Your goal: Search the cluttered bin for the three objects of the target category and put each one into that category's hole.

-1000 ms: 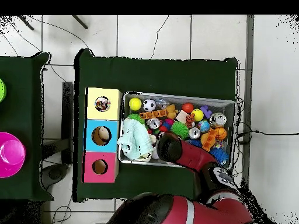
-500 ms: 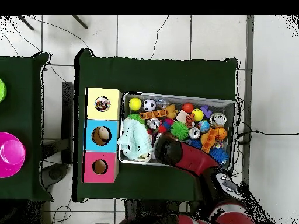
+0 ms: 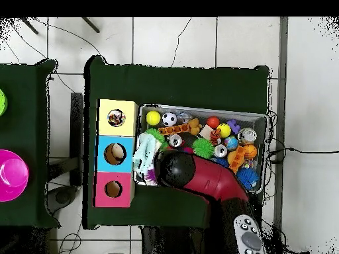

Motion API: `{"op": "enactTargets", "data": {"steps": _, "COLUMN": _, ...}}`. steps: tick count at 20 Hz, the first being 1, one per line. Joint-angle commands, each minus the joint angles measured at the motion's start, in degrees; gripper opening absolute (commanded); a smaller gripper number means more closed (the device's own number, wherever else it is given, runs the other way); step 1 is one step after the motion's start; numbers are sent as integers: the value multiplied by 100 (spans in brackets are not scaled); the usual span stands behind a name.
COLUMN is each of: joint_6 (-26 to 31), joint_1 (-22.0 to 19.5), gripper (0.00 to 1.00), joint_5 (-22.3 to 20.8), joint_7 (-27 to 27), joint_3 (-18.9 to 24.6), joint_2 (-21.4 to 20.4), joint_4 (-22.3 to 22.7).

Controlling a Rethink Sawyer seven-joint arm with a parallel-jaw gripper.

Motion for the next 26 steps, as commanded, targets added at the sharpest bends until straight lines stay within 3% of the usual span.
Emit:
{"op": "enactTargets", "data": {"steps": 1, "joint_6": 524, "joint_1": 70, "gripper": 0, "joint_5": 576, "joint_7": 1338, "joint_3": 178, "joint_2": -632, "joint_4": 279}}
{"op": "enactTargets", "data": {"steps": 5, "joint_6": 227, "joint_1": 157, "gripper": 0, "joint_5": 536, "joint_7": 1237, "joint_3": 133, "joint_2": -485, "joint_4": 226}}
{"op": "enactTargets", "data": {"steps": 18, "joint_6": 204, "joint_1": 169, "gripper": 0, "joint_5": 513, "joint_7": 1128, "joint_3": 121, "joint_2": -258, "joint_4": -62}}
{"op": "enactTargets", "data": {"steps": 26, "joint_6": 1226, "joint_1": 177, "gripper": 0, "joint_5": 15, "joint_7": 845, "joint_3": -223, "joint_2": -521, "joint_4": -643}}
